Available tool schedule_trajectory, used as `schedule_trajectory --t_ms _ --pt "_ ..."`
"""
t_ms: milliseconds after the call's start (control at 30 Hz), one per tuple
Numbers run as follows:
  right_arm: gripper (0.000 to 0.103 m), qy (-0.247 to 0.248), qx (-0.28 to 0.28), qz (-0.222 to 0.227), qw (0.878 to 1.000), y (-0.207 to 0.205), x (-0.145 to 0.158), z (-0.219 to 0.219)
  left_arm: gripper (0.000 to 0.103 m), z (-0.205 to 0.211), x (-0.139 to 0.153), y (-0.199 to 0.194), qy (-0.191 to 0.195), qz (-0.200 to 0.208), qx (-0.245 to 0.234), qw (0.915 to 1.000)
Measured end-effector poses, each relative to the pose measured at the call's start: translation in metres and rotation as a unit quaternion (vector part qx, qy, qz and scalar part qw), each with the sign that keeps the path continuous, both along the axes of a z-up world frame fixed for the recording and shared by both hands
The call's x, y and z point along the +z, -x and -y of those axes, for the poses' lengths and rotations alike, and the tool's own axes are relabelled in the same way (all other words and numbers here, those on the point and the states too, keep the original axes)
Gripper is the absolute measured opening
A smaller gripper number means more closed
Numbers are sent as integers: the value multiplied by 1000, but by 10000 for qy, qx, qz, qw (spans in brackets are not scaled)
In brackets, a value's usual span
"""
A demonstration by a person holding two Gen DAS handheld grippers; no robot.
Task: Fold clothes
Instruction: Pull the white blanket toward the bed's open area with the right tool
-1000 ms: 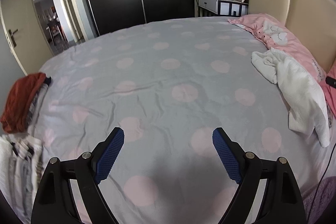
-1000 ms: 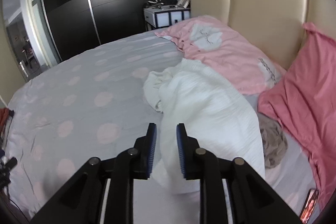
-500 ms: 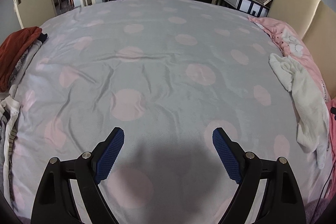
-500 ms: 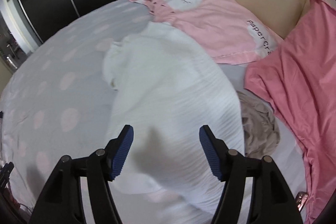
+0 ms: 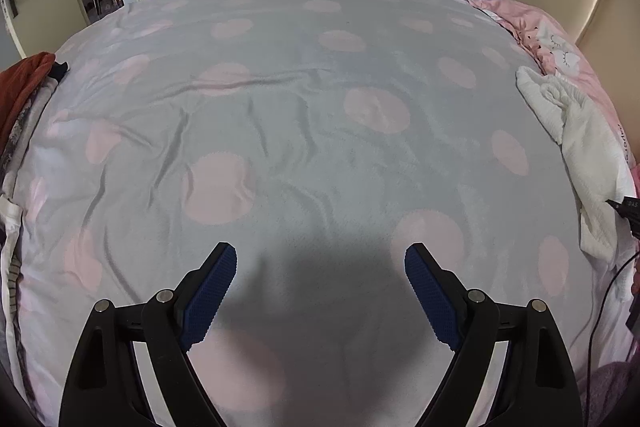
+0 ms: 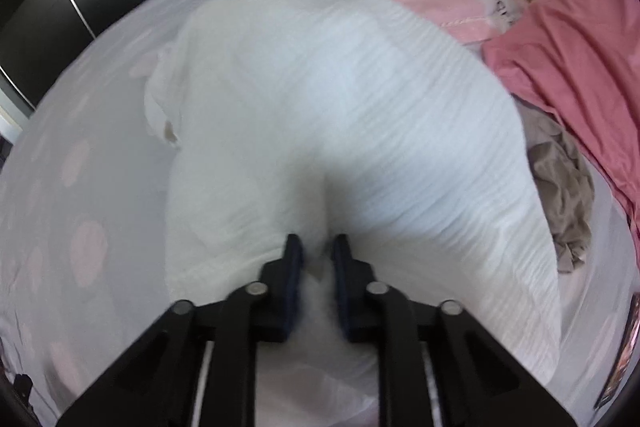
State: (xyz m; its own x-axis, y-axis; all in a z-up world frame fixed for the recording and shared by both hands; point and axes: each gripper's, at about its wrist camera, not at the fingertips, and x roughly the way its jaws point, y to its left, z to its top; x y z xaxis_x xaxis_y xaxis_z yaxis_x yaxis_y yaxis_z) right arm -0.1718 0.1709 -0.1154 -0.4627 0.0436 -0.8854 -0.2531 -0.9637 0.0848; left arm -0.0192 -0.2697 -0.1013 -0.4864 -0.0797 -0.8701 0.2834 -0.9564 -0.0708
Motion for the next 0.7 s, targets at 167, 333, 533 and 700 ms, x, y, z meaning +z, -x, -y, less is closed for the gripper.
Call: schedule_trajectory --t_ms 167,333,533,700 --pt "7 -29 695 -695 9952 -44 51 53 87 -8 6 -5 285 -120 -118 9995" --pt "5 758 1590 -786 9812 -99 81 134 87 -20 17 -17 897 -333 -295 9950" --pt "0 1386 2905 -774 9436 -178 103 248 87 -9 38 -46 801 -635 -109 9947" --pt "3 854 2970 -868 9471 -204 104 263 87 5 48 -68 532 -812 77 9952"
